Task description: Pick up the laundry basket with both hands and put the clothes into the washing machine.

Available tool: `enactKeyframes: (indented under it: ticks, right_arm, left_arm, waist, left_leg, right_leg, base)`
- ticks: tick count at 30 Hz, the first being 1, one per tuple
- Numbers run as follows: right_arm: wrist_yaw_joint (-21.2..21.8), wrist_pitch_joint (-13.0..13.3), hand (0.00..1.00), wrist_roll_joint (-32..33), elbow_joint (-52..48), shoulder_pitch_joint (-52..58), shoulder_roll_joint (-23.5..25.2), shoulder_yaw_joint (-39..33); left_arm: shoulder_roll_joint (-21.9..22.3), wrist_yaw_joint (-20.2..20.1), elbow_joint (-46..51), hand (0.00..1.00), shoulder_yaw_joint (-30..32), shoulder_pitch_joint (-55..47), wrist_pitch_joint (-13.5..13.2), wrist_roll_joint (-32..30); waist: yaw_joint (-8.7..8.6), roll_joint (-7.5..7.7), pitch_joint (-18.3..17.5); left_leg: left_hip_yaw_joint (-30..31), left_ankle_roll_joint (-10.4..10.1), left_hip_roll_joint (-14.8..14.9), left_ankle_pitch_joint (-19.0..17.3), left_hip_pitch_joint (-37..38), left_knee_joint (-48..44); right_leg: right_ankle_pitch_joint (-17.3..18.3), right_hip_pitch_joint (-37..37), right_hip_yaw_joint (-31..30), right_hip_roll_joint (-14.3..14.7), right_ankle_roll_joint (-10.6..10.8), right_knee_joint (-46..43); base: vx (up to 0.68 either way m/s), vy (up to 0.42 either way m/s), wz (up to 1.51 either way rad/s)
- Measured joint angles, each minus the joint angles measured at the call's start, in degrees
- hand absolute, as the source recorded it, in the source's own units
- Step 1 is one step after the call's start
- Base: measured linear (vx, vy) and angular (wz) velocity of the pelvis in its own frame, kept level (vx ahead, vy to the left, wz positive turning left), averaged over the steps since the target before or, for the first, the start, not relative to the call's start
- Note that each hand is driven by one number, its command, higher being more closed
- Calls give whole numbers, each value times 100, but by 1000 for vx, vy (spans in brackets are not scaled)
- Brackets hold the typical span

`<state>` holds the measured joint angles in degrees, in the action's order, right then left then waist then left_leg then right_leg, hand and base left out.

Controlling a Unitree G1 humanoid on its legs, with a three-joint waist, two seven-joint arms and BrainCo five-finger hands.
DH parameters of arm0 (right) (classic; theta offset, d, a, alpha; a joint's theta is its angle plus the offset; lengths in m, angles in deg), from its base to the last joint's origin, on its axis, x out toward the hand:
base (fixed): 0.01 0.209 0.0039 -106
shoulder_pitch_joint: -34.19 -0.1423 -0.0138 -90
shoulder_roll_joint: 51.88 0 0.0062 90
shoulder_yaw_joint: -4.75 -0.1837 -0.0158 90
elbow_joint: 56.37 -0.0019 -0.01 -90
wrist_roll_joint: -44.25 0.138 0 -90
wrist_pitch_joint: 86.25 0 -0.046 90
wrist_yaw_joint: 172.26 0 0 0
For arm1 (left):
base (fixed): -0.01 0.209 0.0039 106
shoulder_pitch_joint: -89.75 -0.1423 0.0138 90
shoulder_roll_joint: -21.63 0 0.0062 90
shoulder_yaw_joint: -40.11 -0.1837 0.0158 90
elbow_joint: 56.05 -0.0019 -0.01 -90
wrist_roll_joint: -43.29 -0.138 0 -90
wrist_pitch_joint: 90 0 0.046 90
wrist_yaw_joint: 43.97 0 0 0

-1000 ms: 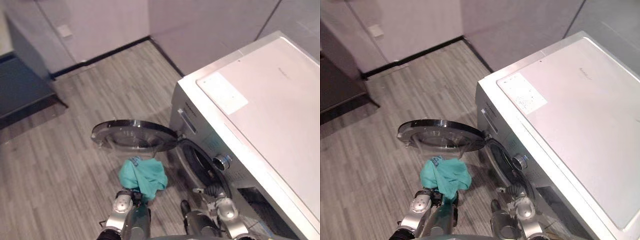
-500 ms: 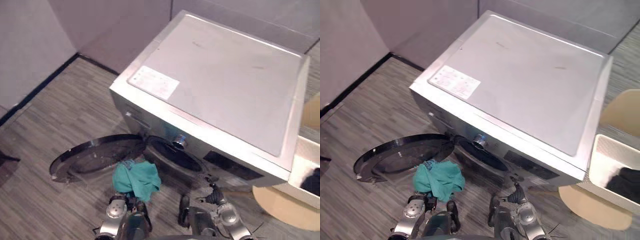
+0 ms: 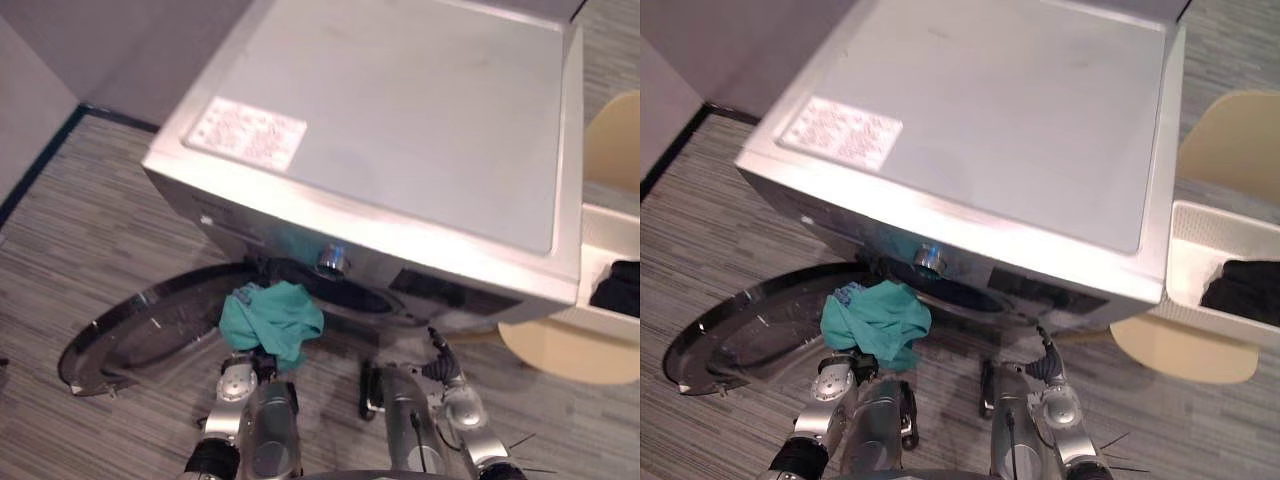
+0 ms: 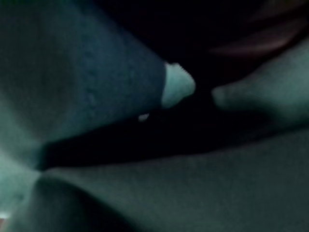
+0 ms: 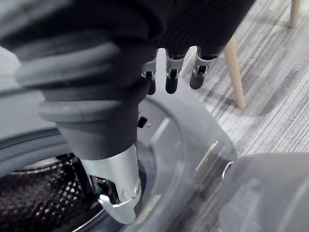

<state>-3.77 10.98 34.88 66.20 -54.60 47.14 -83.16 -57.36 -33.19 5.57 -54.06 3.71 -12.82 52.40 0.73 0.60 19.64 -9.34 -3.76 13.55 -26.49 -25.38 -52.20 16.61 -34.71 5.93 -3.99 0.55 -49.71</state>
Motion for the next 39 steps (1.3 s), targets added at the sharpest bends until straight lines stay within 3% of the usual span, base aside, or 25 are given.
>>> enactKeyframes:
  ticks: [1, 2, 5, 6, 8, 10, 13, 17, 24, 30, 35, 39]
  right_arm:
    - [-79, -13, 0, 62, -151, -190, 59, -2]
    - [-120, -38, 0, 143, -280, -324, 129, 4]
    - [-263, -99, 0, 322, -573, -590, 275, 4]
    - [-346, -104, 0, 418, -689, -601, 330, 2]
    - [-358, -109, 0, 481, -728, -737, 378, -4]
    - [-475, -94, 0, 515, -1083, -1017, 381, -61]
    - [-553, -40, 0, 533, -1405, -1134, 370, -204]
    - [-594, 77, 0, 528, -1874, -1259, 260, -288]
    - [-483, 251, 0, 665, -2392, -1257, 331, -439]
    - [-335, 379, 0, 712, -2639, -1186, 356, -453]
    - [-284, 489, 0, 812, -2918, -1171, 441, -454]
    - [-224, 550, 0, 941, -3064, -1163, 438, -514]
  left_arm:
    - [20, 81, 9, 100, 5, 263, 1, 163]
    - [24, 146, 46, 100, 10, 435, 2, 283]
    - [129, 254, 151, 100, 6, 829, 0, 543]
    - [218, 323, 263, 100, -8, 995, -8, 680]
    - [267, 391, 444, 100, 15, 1217, -40, 850]
    - [307, 470, 532, 100, -1, 1837, -41, 1085]
    - [361, 577, 653, 100, -30, 2425, -40, 1200]
    - [121, 756, 995, 100, -24, 3610, -44, 1285]
    - [-689, 1122, 976, 100, 26, 5603, -48, 1286]
    - [-962, 1438, 480, 100, 47, 6640, -92, 1359]
    - [-1245, 1547, -56, 100, 459, 7447, -324, 2325]
    - [-1413, 1554, -316, 100, 668, 7610, -454, 2914]
  waist:
    - [1, 37, 217]
    - [20, 97, 358]
    - [11, 90, 564]
    - [12, 140, 609]
    - [1, 125, 746]
    - [-22, 147, 879]
    - [-43, 255, 999]
    - [-173, 259, 1001]
    - [-446, 383, 1074]
    - [-507, 442, 1101]
    - [-645, 582, 1133]
    - [-664, 592, 1137]
  left_leg:
    - [-82, 47, 162, -340, -358, -554]
    - [-159, 84, 289, -477, -651, -952]
    - [-214, 270, 618, -729, -1410, -1731]
    - [-187, 286, 680, -862, -1777, -2182]
    - [-42, 209, 799, -997, -2242, -2696]
    - [238, 186, 938, -1026, -3076, -3228]
    - [318, 183, 941, -1024, -3590, -3577]
    - [537, 83, 940, -1086, -4403, -4198]
    - [742, 81, 931, -1159, -5056, -4728]
    - [786, 84, 930, -1158, -5316, -4788]
    - [772, 85, 938, -1157, -5634, -4792]
    - [793, 84, 950, -1157, -5840, -4820]
  right_leg:
    - [81, -460, -67, 35, -2, -486]
    - [152, -805, -180, 118, 48, -752]
    - [215, -1573, -167, 113, -25, -1366]
    - [474, -1837, -196, 42, -125, -1902]
    - [541, -2283, -140, 65, -101, -2277]
    - [567, -2971, 12, 90, -146, -2649]
    - [565, -3496, 34, -19, -150, -3002]
    - [571, -4294, 30, -52, -164, -3587]
    - [650, -4924, 65, -124, -303, -4127]
    - [652, -5151, 94, -133, -318, -4161]
    - [619, -5479, 87, -107, -337, -4142]
    - [564, -5688, 100, -65, -430, -4127]
  base:
    - [-293, 22, -60]
    - [-391, 31, -65]
    - [-287, -7, -53]
    - [-242, -58, -32]
    - [-180, -68, -18]
    - [-206, -76, -11]
    - [-120, -63, 2]
    - [-39, -67, 2]
    - [9, -61, 3]
    - [2, -50, 1]
    - [19, -33, -3]
    - [44, -25, -9]
